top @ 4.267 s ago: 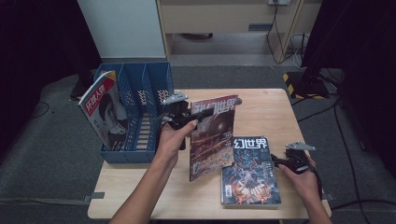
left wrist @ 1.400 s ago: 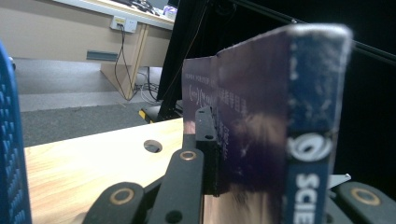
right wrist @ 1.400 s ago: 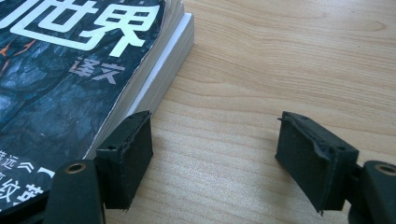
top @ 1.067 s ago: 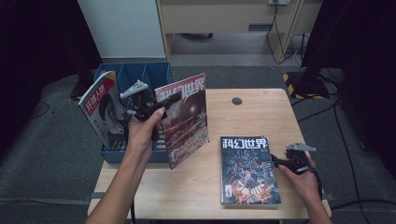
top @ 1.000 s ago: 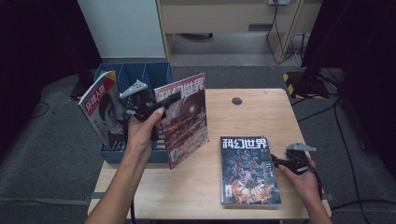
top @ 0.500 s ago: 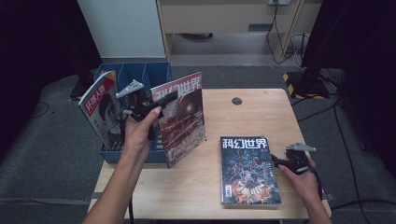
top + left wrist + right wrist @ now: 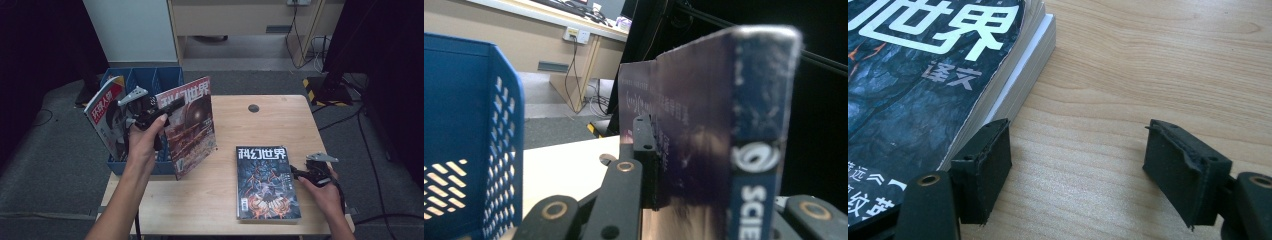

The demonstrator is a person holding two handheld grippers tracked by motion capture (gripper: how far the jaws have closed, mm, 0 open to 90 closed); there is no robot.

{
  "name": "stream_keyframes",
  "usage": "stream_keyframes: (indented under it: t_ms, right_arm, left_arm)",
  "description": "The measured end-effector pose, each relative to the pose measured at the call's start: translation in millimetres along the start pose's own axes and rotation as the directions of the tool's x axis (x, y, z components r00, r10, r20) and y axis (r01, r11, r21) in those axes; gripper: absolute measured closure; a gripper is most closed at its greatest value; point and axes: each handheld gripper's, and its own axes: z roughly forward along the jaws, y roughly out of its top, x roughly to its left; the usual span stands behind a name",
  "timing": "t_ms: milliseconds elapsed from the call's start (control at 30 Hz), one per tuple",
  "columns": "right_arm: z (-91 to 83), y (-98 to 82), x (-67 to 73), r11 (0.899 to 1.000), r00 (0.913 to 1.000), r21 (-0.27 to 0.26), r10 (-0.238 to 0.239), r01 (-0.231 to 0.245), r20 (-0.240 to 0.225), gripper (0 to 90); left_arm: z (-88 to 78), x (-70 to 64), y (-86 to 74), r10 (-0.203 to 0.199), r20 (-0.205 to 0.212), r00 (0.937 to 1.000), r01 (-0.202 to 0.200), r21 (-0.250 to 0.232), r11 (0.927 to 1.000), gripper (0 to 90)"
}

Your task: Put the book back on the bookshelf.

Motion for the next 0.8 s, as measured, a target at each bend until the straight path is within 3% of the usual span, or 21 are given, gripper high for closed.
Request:
stream_keyframes:
  t_ms: [800]
  right_arm:
    - [0.0, 0.0, 0.0, 1.0, 1.0, 0.0, 0.0, 0.0, 0.0, 26.7]
  left_arm:
    - [-27.3, 12.0, 3.6, -0.009, -0.031, 0.9995, 0.008, -0.03, 0.9995, 83.5]
